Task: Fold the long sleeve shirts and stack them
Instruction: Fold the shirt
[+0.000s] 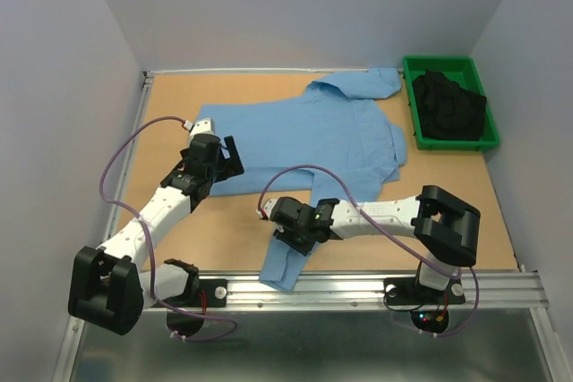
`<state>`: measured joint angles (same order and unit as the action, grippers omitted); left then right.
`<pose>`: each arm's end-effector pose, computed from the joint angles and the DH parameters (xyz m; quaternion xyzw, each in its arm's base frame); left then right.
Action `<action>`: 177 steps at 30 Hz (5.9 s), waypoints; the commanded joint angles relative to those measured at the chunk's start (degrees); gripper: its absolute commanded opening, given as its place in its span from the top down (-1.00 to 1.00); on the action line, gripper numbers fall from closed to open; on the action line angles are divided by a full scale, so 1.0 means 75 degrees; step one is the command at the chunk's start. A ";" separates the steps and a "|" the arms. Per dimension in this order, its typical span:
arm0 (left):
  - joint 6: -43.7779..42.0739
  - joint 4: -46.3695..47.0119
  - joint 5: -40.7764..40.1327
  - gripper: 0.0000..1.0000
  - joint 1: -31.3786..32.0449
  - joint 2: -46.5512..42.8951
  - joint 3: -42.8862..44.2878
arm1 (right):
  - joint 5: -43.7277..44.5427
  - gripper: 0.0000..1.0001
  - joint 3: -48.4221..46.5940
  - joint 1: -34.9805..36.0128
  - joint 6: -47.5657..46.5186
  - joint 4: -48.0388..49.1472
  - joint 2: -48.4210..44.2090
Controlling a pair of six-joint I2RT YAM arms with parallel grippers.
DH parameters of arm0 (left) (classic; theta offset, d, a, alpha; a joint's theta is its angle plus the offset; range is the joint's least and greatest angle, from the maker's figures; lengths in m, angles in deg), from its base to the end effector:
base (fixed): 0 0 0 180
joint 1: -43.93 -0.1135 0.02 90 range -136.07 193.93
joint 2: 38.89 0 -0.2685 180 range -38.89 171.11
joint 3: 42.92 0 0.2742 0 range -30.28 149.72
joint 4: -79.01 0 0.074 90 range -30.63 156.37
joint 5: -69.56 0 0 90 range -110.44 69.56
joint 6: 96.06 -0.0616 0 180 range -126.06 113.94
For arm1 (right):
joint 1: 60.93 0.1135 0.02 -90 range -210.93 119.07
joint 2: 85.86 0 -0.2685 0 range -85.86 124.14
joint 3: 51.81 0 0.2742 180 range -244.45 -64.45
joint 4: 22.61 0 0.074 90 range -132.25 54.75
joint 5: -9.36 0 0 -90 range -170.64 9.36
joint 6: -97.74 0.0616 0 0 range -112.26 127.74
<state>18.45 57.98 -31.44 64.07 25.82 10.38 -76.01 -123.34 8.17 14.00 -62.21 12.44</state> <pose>0.2740 -0.0880 0.2299 -0.0794 0.8700 -0.1043 0.4752 0.1323 0.3325 0.1316 -0.5028 0.8389 0.0938 0.1861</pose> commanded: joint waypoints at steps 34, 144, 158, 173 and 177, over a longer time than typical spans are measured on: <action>0.0763 -0.0441 -0.0865 -0.96 -0.0353 -0.0624 -0.0348 | 0.3614 0.99 -0.5904 -0.2381 -0.4210 0.0219 0.1704; 0.2485 0.1493 0.2663 -0.33 -0.0858 0.3735 0.1375 | 0.0087 -0.83 -0.0129 -0.7186 0.2599 0.1099 -0.1001; 0.2229 0.1071 0.2078 0.90 -0.0799 0.3818 0.1574 | -0.0007 -0.82 0.0422 -0.7467 0.2833 0.1403 -0.1001; 0.1104 -0.1120 -0.0008 1.00 -0.0799 0.2986 0.2136 | 0.0286 -0.82 0.0821 -0.7643 0.3138 0.1556 -0.1212; 0.0857 -0.1541 -0.0161 1.00 -0.0810 0.2939 0.2277 | 0.0321 -0.82 0.0880 -0.7690 0.3184 0.1579 -0.1154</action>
<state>28.13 51.56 -28.49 57.86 49.84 25.31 -75.27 -118.45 -48.88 36.93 -52.62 5.18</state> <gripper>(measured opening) 0.048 0.913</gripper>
